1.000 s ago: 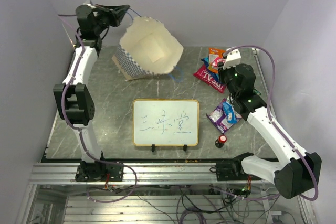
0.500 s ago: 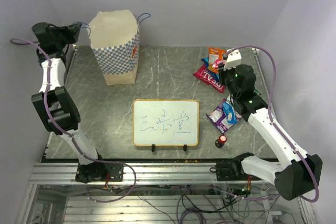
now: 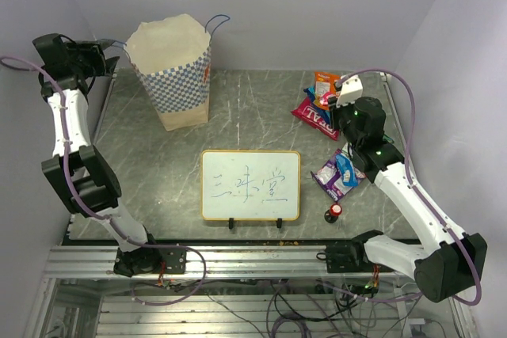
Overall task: Take the snacks out of the paper bag
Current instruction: Adjust the paper bag at the center of the board, then place the snack at the center of the board.
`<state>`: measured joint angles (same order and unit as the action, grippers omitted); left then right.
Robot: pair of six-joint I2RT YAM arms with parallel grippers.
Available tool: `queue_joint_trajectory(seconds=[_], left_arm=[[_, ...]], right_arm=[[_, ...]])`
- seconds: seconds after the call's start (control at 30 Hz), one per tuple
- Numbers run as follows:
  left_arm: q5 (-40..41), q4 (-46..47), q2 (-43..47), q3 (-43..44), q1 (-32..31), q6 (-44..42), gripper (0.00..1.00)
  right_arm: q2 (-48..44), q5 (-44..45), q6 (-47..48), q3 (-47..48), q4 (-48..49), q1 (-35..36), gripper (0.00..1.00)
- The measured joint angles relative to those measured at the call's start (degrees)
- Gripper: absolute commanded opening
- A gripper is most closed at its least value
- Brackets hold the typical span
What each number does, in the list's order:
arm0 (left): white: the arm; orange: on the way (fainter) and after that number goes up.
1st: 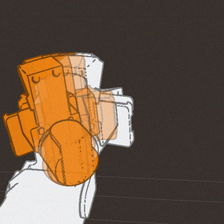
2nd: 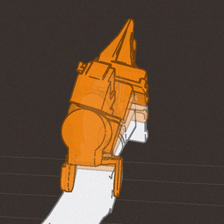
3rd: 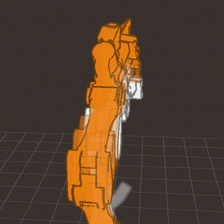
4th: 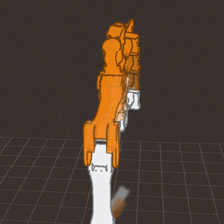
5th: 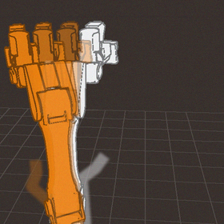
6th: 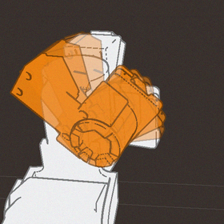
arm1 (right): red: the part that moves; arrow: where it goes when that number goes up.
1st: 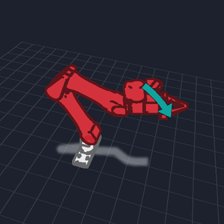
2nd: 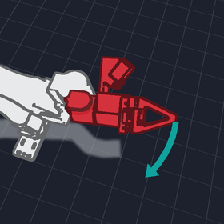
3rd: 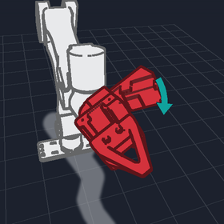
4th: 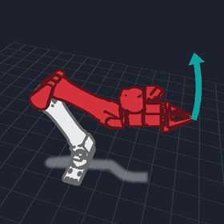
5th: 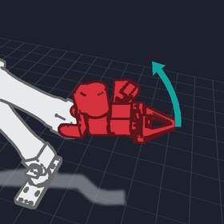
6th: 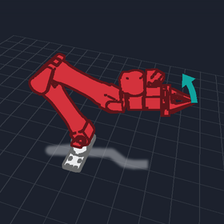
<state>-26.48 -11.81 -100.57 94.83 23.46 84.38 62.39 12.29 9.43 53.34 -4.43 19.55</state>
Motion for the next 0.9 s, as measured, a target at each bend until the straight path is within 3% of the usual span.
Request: queue_joint_trajectory(seconds=[0.23,0.7,0.9], left_arm=[[2.43,-12.2,4.13,0.44,0.02,-1.09,0.79],[3.08,-23.65,14.27,-3.28,0.07,-1.68,0.68],[3.45,-27.04,18.36,-6.16,-0.42,-3.74,0.85]], right_arm=[[-0.66,-0.5,-0.04,0.0,-0.9,0.0,0.16],[-3.56,-1.4,-0.37,-0.57,-3.3,0.0,0.16],[-4.98,-1.49,-1.79,-2.23,-5.09,0.0,0.17]])
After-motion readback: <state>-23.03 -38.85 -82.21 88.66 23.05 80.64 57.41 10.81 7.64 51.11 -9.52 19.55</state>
